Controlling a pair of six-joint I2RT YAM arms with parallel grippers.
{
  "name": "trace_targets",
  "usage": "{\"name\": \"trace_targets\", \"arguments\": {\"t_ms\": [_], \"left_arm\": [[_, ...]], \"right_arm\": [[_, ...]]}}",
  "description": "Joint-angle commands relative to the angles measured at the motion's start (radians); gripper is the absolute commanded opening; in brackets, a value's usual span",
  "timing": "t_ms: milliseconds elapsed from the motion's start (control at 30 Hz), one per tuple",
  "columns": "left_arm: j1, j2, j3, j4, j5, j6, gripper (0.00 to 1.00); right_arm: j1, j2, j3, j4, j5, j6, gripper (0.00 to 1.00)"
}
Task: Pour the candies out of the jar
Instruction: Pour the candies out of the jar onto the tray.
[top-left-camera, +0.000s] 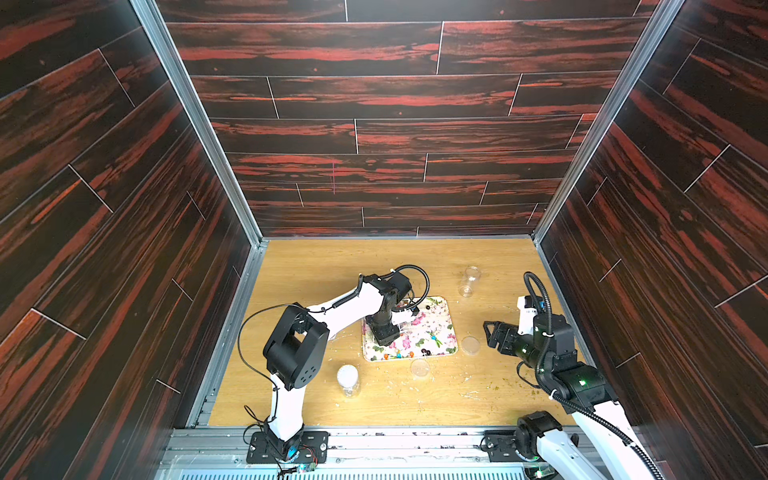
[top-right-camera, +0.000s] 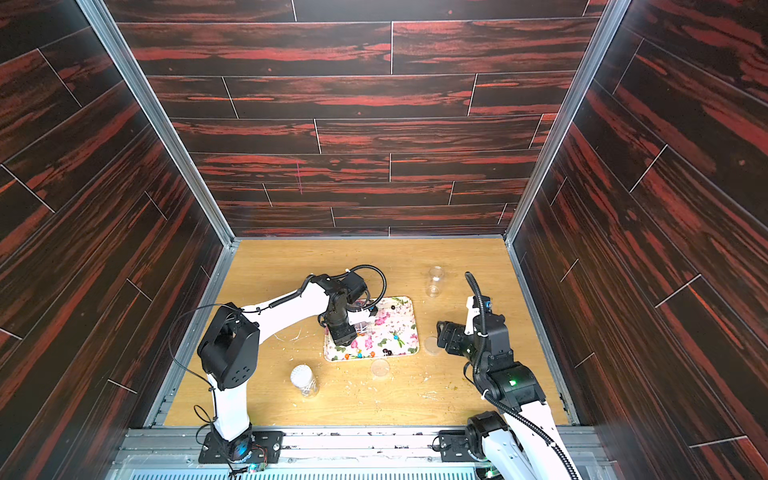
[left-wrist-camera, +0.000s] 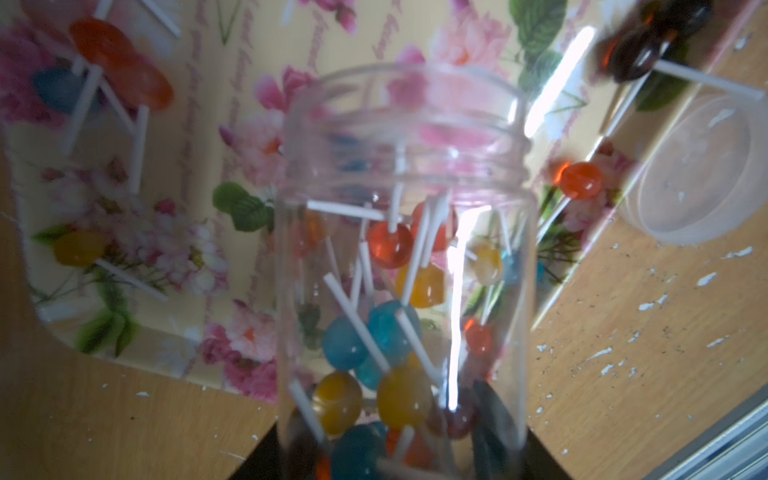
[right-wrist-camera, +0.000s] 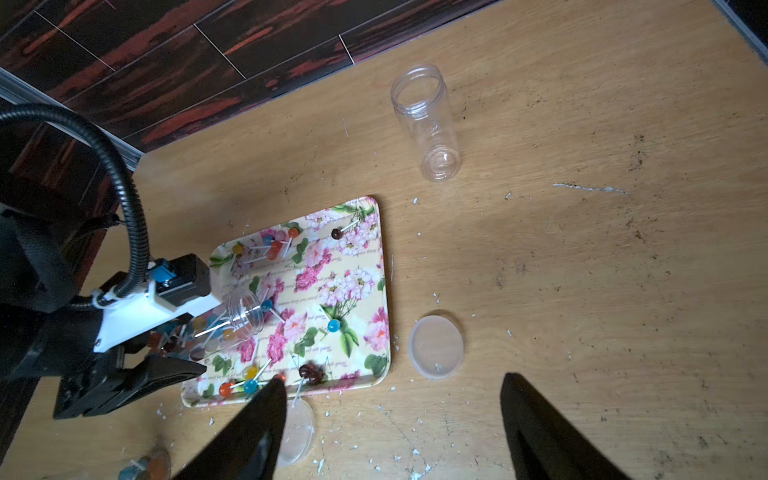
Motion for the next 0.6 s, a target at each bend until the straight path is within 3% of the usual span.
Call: {"name": "trace_targets", "arguments": {"t_ms": [0,567], "left_arm": [[-0.018,0.021,0.066,-0.11,-0.079,0.038,0.58],[-0.117,0.164,0.288,-0.295,-0.351,0.094,0.57]], "right_arm": [[-0.004,-0.024,-0.018,-0.014,-0.014,0.023,0.83],[-0.003,-0.031,-0.054,0.004,-0.053,0.033,0.84]]}}
